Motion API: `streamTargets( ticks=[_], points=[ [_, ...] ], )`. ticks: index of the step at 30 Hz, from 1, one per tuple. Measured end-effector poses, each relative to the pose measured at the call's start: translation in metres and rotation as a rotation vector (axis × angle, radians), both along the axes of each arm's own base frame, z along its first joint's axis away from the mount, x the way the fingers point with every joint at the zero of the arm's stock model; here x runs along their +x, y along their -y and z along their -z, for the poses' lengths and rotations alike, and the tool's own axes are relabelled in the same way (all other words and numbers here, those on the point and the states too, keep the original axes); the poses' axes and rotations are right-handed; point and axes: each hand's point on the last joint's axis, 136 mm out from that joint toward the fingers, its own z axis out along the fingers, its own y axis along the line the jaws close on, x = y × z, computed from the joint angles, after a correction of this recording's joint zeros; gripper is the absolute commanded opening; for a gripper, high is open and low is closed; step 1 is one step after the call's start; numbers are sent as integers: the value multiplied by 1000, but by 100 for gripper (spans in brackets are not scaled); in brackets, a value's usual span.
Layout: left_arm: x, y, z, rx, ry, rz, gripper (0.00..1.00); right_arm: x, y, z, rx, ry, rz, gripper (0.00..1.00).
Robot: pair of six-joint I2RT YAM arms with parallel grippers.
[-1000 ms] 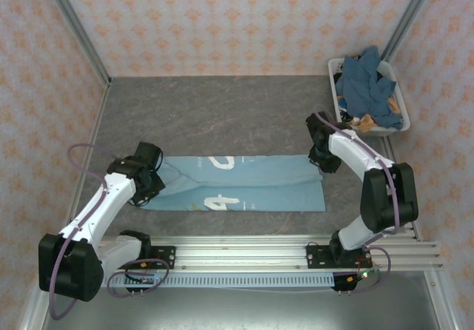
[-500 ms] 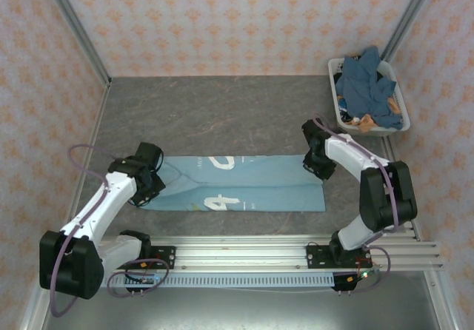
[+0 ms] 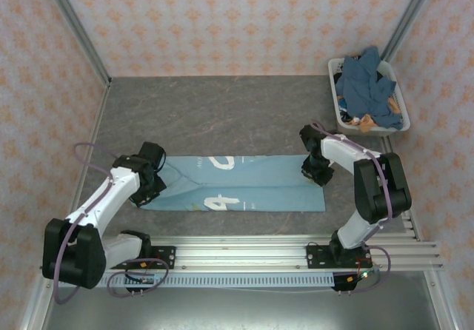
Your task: Fold and stack the t-shirts
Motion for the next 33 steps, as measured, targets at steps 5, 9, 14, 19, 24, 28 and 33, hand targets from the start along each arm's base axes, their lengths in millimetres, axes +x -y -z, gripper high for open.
streamTargets(
  ticks=[5,9,14,19,24,28,33],
  points=[
    [0,-7,9,47,-44,-16,3,0,0,-3,1,4,-11,23],
    [3,-14,13,94,-76,-26,6,1,0,-6,5,17,-16,23],
    [22,-18,12,140,-92,-24,17,2,0,-14,11,44,-30,23],
    [35,-27,11,205,-105,-21,36,1,0,-20,12,49,-49,23],
    [34,-39,6,229,-106,-44,46,4,-1,-31,19,81,-78,23],
    [35,-37,-15,218,-30,-47,49,9,-8,-43,28,125,-138,24],
    [36,-19,-44,113,120,-59,27,11,-26,-49,73,151,-219,23]
  ],
)
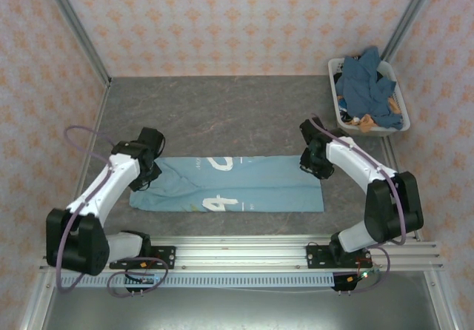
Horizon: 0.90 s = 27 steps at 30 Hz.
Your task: Fold and stack the t-shirts
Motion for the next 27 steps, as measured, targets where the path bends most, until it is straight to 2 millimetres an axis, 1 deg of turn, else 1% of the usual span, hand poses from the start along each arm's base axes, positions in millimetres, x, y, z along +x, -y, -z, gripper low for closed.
streamTargets(
  ticks=[2,4,7,10,13,15,18,19,20,23,24,25,27],
  points=[
    [-1,11,0,-62,23,-5,19,2,-7,-1,25,9,-25,22],
    [-5,19,10,-117,6,-20,13,4,-12,-1,44,17,-44,20],
    [-8,30,31,-178,-53,-44,11,7,-15,2,51,13,-60,18],
    [-1,37,49,-207,-92,-68,10,12,-17,10,42,-12,-67,18],
    [4,34,67,-202,-133,-92,7,19,-17,19,26,-41,-71,17],
    [4,24,79,-186,-171,-125,7,25,-16,26,10,-62,-64,16],
    [1,7,89,-166,-208,-181,7,34,-10,36,-24,-91,-47,15],
    [1,3,89,-165,-208,-192,8,36,-8,39,-36,-102,-43,14],
    [2,-1,88,-166,-205,-204,13,38,-6,43,-49,-115,-39,14],
    [4,-11,85,-169,-193,-217,37,39,-2,53,-71,-150,-25,15],
    [9,-12,80,-170,-172,-214,42,38,-1,54,-75,-155,-21,15],
    [15,-12,74,-171,-145,-208,44,38,-1,53,-75,-153,-20,15],
    [34,-13,52,-178,-49,-188,47,37,-1,52,-76,-152,-16,15]
  ],
)
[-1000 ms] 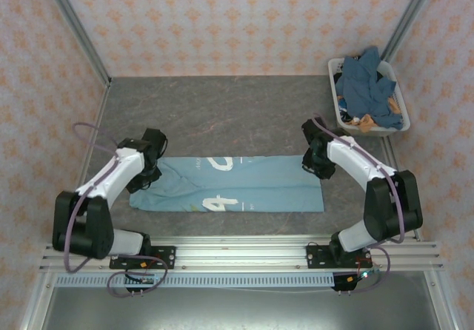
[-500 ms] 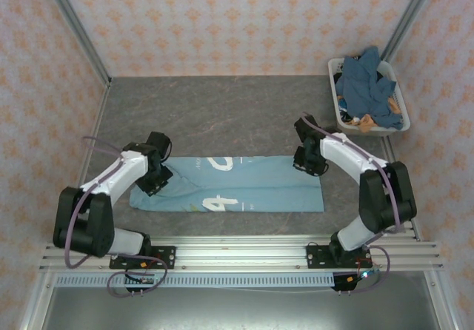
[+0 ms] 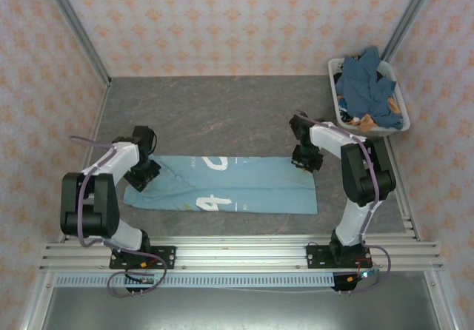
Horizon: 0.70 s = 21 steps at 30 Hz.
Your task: Fold and stack the t-shirts
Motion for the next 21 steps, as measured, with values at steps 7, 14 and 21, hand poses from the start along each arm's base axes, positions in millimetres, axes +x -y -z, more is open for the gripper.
streamTargets(
  ticks=[7,14,21],
  points=[
    [63,-23,-33,-26,205,29,43,0,0,-1,3,3,1,15],
    [77,-26,-2,-47,120,138,47,0,-1,-1,4,3,1,15],
    [92,-25,-8,-43,191,186,53,0,-3,-1,11,1,-1,15]
  ],
)
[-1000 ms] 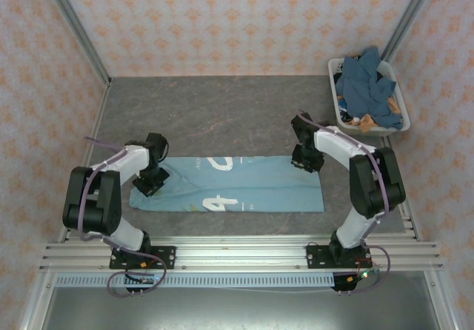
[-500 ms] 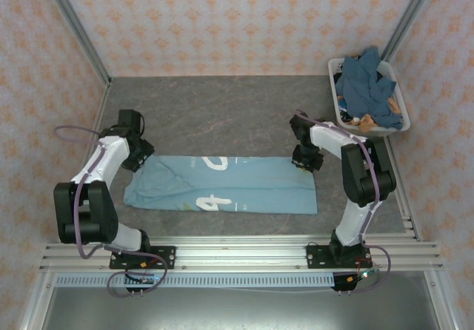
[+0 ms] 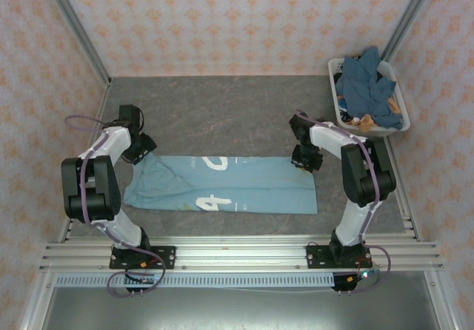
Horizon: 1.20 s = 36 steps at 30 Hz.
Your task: Fold and stack the t-shirts
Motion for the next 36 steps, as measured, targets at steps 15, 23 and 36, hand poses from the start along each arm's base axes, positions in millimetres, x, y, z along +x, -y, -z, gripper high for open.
streamTargets(
  ticks=[15,23,36],
  points=[
    [3,2,11,2,3,50,42,2,-5,-2,12,4,-9,15],
    [5,2,19,1,-13,61,18,2,-7,-2,13,5,-13,15],
    [-14,-13,3,95,-38,31,0,1,-7,-2,12,2,-13,15]
  ],
)
